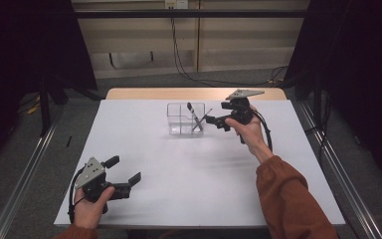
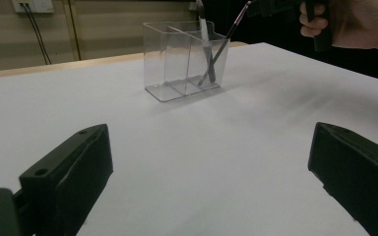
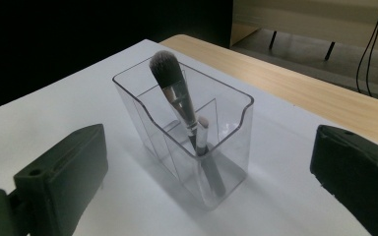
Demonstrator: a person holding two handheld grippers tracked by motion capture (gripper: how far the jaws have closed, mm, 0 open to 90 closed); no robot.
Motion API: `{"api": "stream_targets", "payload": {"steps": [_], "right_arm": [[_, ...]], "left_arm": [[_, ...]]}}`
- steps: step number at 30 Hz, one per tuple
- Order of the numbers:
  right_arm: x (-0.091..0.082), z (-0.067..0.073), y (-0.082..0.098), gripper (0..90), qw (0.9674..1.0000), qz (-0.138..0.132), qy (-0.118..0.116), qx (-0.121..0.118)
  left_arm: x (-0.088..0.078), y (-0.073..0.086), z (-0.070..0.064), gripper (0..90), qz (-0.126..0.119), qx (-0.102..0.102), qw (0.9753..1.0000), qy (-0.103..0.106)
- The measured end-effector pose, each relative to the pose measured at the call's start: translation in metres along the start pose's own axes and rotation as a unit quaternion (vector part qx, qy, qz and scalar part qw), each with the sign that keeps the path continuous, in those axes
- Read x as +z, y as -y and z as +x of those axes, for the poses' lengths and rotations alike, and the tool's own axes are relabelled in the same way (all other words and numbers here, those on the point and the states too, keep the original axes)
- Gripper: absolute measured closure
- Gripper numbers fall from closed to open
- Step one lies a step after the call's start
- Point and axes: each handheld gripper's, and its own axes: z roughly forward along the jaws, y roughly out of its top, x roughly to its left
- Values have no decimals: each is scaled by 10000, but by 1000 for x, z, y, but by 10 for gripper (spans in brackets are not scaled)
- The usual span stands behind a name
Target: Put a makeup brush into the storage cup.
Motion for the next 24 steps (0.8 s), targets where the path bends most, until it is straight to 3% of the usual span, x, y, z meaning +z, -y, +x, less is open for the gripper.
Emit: {"api": "stream_targets", "payload": {"steps": [3,11,17,24], "right_arm": [[-6,-3,2,9,9998,-58,133,157],[-20,-3,11,6,9996,-179,146,141],[-31,5,22,11,9977,-355,568,-83],[-47,6,29,16,9972,-419,609,-99]], "left_arm": [[-2,0,-1,29,-9,-2,10000,-5],[-4,0,-1,29,-35,10,10000,-15],[-6,0,-1,29,-88,2,10000,6],[-6,-1,-1,29,-93,-3,10000,18]]}}
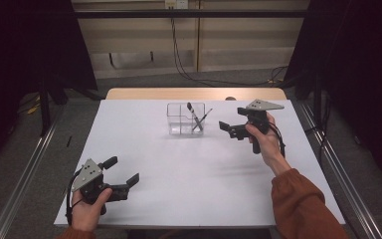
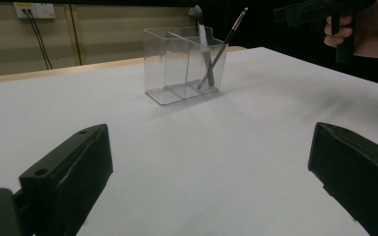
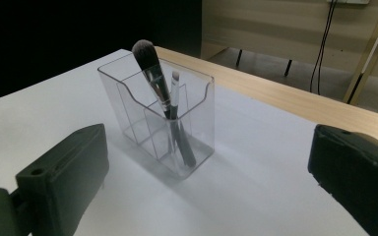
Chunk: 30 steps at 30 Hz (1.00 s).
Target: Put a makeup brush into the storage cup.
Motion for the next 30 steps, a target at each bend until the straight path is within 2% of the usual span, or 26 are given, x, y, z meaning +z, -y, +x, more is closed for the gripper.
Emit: {"api": "stream_targets", "payload": {"steps": [6,19,22,25,30], "right_arm": [[-16,0,7,13,10000,34,25,26],[-46,5,18,9,9998,-138,108,-23],[-54,6,24,9,9997,-198,132,100],[-62,6,30,12,9995,-125,235,190],[-75,8,38,7,9993,-189,249,218]], "left_arm": [[0,0,0,29,-7,6,10000,4],[-2,-1,0,28,-46,-3,10000,-6],[-3,-1,0,29,-46,-7,10000,-16],[-3,0,0,29,-36,-2,10000,-28],[-3,-1,-3,29,-48,15,10000,-10]]}}
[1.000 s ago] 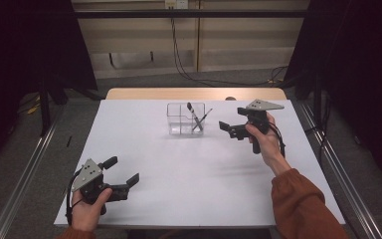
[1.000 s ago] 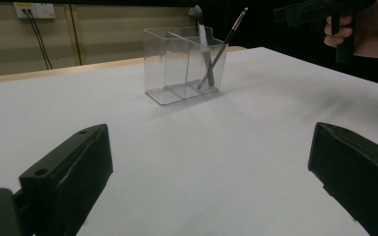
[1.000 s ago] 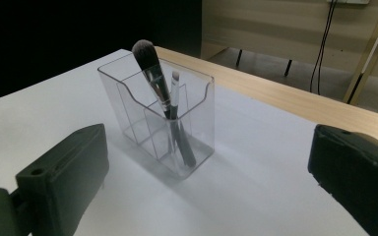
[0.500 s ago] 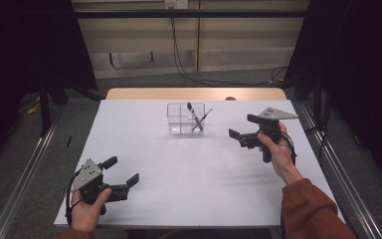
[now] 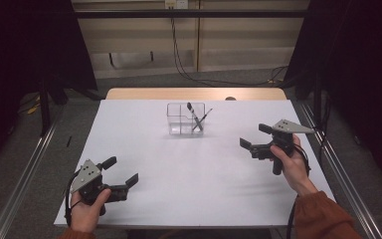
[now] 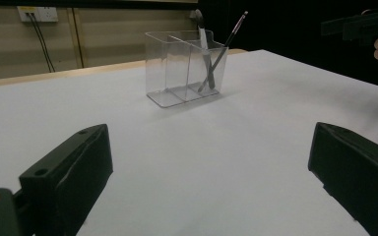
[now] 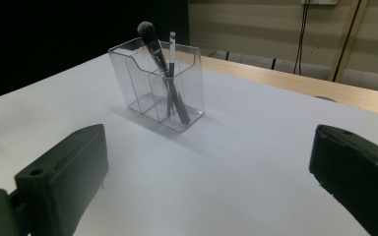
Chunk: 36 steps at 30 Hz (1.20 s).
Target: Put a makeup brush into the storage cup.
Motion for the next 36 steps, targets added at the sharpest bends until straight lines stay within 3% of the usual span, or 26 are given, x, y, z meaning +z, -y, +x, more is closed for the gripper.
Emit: {"api": "stream_targets", "payload": {"steps": [7,22,36], "right_arm": [[-13,1,12,11,9999,-20,140,-74],[-46,9,38,14,9987,-286,429,-1],[-75,7,59,12,9977,-268,609,112]], "left_arm": [[0,0,0,29,-18,-15,10000,-4],[-4,1,-3,28,-34,-40,9999,-87],[-5,3,-3,29,21,-30,10000,-76]]}}
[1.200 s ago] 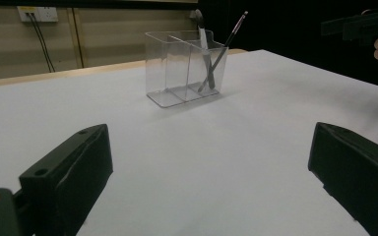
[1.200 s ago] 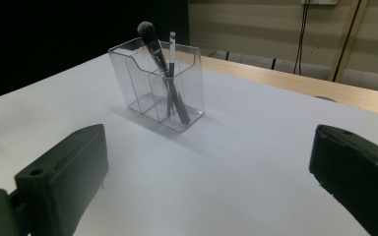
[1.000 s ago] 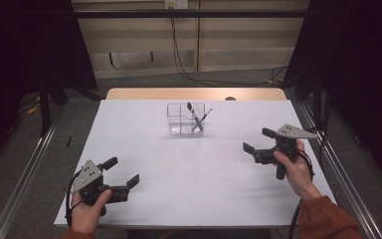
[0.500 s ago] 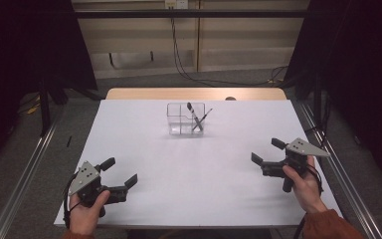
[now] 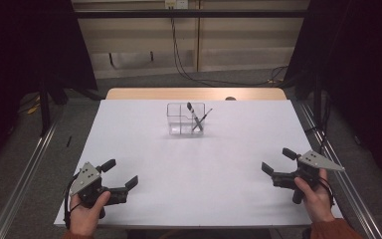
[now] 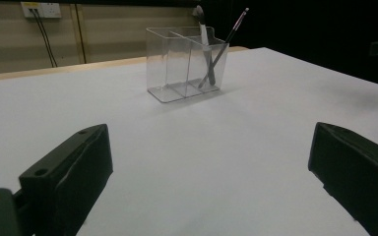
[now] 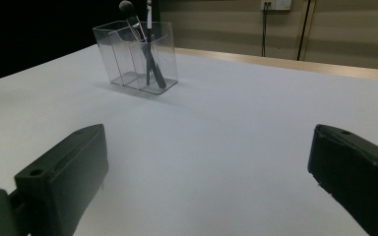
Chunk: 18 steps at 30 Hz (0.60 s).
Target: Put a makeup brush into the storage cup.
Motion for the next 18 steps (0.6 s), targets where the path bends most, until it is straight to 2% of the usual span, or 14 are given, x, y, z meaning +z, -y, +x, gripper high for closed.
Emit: {"api": "stream_targets", "payload": {"steps": [6,8,18], "right_arm": [[-9,-1,7,10,10000,34,42,2],[-10,0,8,9,9999,40,46,-88],[-6,-1,9,13,10000,67,2,-33]], "left_arm": [[-3,1,1,28,5,-29,10000,-70],[-3,0,1,28,1,-29,10000,-70],[-5,0,3,29,-36,-32,10000,-65]]}}
